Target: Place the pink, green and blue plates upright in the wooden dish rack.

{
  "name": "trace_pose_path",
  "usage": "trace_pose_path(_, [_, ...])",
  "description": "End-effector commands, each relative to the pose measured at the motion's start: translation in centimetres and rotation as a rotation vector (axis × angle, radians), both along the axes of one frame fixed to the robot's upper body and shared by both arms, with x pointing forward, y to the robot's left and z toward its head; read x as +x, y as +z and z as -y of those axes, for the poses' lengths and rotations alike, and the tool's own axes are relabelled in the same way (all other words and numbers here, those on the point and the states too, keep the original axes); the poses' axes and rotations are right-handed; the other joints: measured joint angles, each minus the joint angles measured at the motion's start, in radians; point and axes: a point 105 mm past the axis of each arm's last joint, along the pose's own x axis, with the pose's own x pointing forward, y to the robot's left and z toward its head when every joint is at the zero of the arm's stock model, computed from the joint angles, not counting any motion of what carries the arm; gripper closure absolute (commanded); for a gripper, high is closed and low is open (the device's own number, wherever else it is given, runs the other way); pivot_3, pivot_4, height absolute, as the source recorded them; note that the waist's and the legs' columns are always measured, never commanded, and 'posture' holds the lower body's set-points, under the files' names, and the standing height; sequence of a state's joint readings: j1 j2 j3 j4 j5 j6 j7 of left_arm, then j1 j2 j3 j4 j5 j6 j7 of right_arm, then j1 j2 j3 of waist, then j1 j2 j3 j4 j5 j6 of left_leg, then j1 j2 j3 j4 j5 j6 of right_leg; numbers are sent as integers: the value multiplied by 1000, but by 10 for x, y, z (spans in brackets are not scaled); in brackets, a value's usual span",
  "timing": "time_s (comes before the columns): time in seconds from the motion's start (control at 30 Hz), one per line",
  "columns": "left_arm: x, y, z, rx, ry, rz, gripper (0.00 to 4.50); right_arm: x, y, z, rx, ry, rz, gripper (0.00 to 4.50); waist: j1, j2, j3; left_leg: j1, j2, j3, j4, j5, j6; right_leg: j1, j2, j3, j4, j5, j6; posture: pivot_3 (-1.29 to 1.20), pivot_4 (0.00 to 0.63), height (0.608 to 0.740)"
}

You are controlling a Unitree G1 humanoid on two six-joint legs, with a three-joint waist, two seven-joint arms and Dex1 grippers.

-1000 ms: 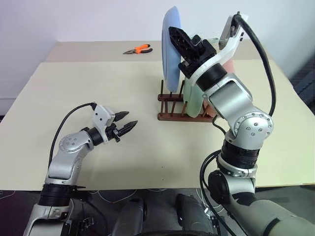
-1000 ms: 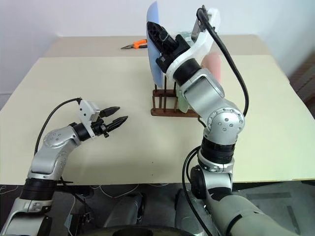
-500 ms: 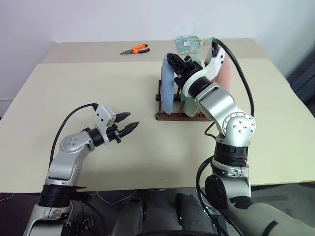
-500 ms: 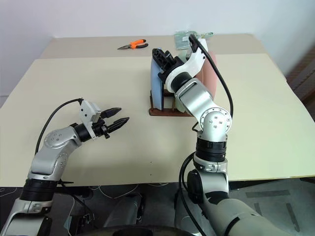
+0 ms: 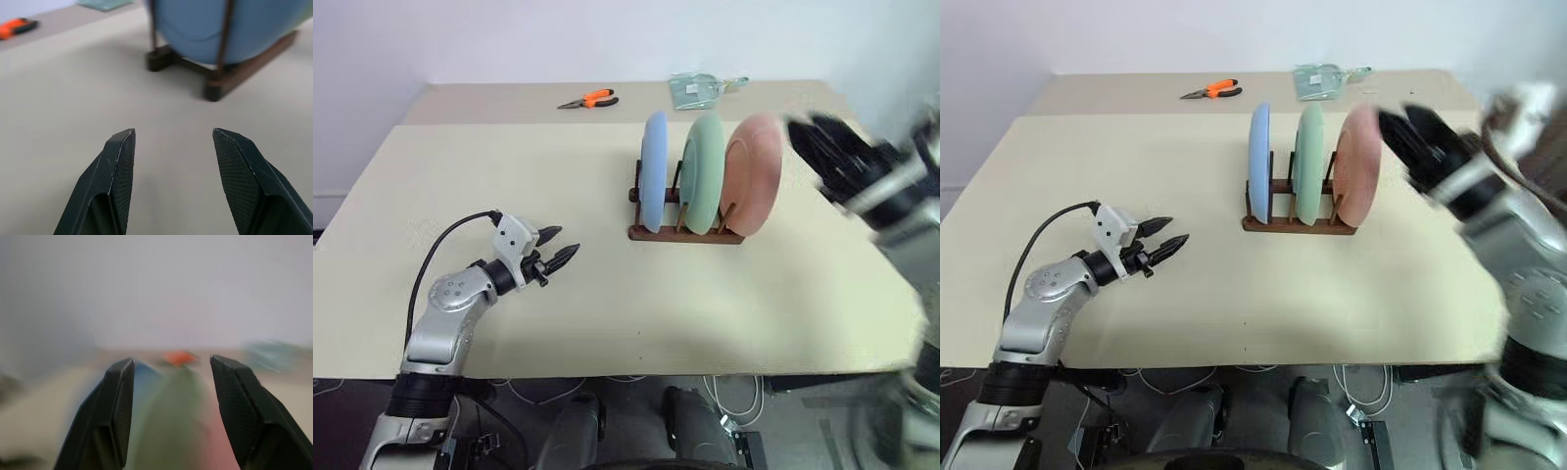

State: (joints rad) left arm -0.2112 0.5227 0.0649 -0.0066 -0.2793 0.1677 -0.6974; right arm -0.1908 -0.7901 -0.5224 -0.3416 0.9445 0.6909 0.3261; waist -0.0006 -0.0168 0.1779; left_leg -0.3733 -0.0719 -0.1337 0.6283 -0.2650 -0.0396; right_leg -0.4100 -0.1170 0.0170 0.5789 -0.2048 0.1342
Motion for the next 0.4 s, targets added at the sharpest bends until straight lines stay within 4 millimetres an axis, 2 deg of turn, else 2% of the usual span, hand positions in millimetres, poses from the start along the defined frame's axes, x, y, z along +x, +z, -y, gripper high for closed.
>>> trace_pose_path(0.03, [7,11,-20,37,76,64,1931,-8,-26,24,-140,-39,-66,2031,-8,2,1,0,0,2,0,0,0,-1,0,1,0,0,0,0,150,740])
trace_pose_path(0.1, [9,11,-26,36,96,66,1931,-11,-60,25,-259,-20,-158,2031,-14,4,0,1,1,4,1,0,0,-1,0,3,1,0,0,0,150,740])
trace_pose_path(0.17, [8,10,-28,40,101,68,1931,-14,-84,23,-324,12,-208,2031,-16,3,0,2,1,4,1,0,0,-1,0,3,2,0,0,0,150,740])
trace_pose_path(0.27, [6,10,-27,29,105,68,1931,-13,-98,22,-357,28,-219,2031,-11,4,1,1,1,4,1,0,0,-1,-1,3,1,0,0,0,150,740])
trace_pose_path(0.4, [4,8,-28,24,116,67,1931,-5,-103,24,-367,15,-200,2031,-8,3,1,0,0,3,2,0,0,-1,-1,3,1,1,1,0,150,740])
